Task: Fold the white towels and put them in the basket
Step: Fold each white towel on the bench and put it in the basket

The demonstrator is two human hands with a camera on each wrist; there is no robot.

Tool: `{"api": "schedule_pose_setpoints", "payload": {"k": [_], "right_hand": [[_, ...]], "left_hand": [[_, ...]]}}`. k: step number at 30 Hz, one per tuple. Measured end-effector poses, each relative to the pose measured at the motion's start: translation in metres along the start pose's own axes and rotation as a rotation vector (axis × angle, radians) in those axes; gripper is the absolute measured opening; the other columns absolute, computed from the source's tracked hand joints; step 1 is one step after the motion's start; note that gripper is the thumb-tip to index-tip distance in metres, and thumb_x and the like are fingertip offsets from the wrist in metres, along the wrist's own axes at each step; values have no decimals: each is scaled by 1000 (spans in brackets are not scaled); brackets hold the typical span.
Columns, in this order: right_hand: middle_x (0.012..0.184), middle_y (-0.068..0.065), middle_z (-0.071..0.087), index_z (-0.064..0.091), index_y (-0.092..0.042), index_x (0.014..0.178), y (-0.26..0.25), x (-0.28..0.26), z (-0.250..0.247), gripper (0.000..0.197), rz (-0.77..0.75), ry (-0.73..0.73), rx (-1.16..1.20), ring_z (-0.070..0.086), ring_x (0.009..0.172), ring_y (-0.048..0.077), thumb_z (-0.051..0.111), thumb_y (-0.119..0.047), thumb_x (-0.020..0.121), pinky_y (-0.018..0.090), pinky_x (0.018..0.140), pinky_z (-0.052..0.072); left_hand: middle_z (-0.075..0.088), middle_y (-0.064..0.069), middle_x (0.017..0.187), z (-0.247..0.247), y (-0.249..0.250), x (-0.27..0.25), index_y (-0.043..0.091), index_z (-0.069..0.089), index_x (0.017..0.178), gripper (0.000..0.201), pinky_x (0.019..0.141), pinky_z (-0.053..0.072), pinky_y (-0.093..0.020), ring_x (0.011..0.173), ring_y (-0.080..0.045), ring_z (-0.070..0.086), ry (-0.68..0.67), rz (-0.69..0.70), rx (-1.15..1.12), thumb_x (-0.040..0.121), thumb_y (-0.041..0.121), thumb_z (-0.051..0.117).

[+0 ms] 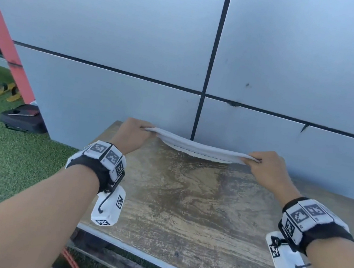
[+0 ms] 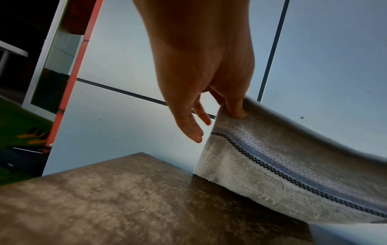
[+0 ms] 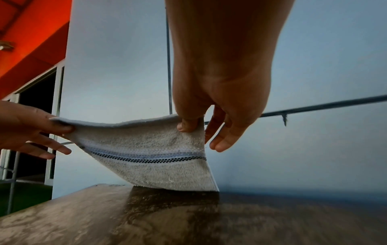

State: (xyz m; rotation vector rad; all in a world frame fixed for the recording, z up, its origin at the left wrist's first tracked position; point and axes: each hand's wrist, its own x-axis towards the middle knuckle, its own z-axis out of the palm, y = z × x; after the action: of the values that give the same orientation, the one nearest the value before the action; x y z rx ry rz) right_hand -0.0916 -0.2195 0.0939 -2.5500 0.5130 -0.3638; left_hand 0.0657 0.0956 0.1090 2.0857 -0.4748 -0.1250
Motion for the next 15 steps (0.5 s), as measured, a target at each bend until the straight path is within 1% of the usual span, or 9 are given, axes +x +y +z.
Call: {"api": "schedule_pose_setpoints", "payload": {"k": [2, 4, 5, 7, 8, 9, 12, 14, 15], "right_hand": [[50, 3, 47, 66, -6, 67, 9, -15, 4, 33, -7, 54, 75, 35, 47, 16, 64, -21, 96, 28, 50, 26], [55, 0, 59, 75, -16, 79, 12, -31, 6, 16, -10, 98, 127, 42, 47, 13, 68, -20, 93, 27, 49, 32], [60, -2, 63, 77, -19, 84, 14, -38, 7, 11, -10, 122, 149, 46, 49, 11, 69, -19, 92, 26, 50, 34], [67, -7, 67, 77, -22, 87, 15, -49, 8, 10, -5, 171, 208, 51, 52, 4, 70, -16, 91, 23, 54, 37], [69, -9, 67, 77, -22, 88, 15, -53, 8, 10, -7, 187, 242, 52, 54, 1, 70, -16, 91, 22, 56, 37], [70, -9, 66, 76, -23, 88, 15, -58, 7, 10, -13, 194, 274, 52, 55, 0, 69, -16, 92, 22, 58, 37], [65, -3, 57, 67, -25, 85, 10, -72, 2, 14, -42, 193, 327, 44, 53, 5, 62, -22, 98, 23, 55, 35], [63, 1, 50, 62, -21, 84, 4, -83, -2, 19, -59, 187, 348, 38, 49, 6, 55, -26, 101, 19, 48, 30], [63, 2, 49, 61, -18, 85, 2, -89, -5, 21, -64, 182, 345, 37, 48, 7, 52, -27, 102, 19, 47, 30]], "left_hand": [[54, -3, 70, -4, -4, -8, 12, 75, 91, 11, 56, 33, -28, 61, -17, 39, -10, 16, 1, 94, 14, 64], [58, -7, 85, -5, -9, -17, 3, 73, 98, 17, 64, 34, -31, 69, -18, 42, -30, 51, 1, 95, 18, 65], [60, -7, 86, -6, -11, -21, 4, 73, 100, 19, 65, 34, -31, 69, -18, 42, -33, 55, -4, 95, 21, 65], [62, 5, 70, -7, -12, -32, 18, 75, 100, 15, 59, 34, -27, 61, -14, 41, -36, 49, -26, 97, 26, 63], [56, 10, 59, -7, -10, -38, 24, 75, 97, 14, 55, 31, -24, 55, -12, 36, -33, 39, -45, 97, 28, 62], [48, 9, 55, -6, -10, -43, 26, 73, 91, 15, 52, 27, -23, 53, -12, 31, -24, 41, -64, 98, 29, 60], [39, 6, 61, -7, -7, -56, 21, 65, 73, 30, 50, 22, -22, 55, -11, 30, 28, 74, -52, 101, 28, 56], [38, 7, 58, -8, -6, -64, 13, 63, 72, 35, 49, 22, -22, 52, -9, 29, 27, 122, -8, 102, 28, 52], [38, 6, 58, -9, -5, -68, 13, 63, 72, 36, 50, 22, -22, 52, -10, 29, 15, 135, 21, 103, 28, 51]]}}
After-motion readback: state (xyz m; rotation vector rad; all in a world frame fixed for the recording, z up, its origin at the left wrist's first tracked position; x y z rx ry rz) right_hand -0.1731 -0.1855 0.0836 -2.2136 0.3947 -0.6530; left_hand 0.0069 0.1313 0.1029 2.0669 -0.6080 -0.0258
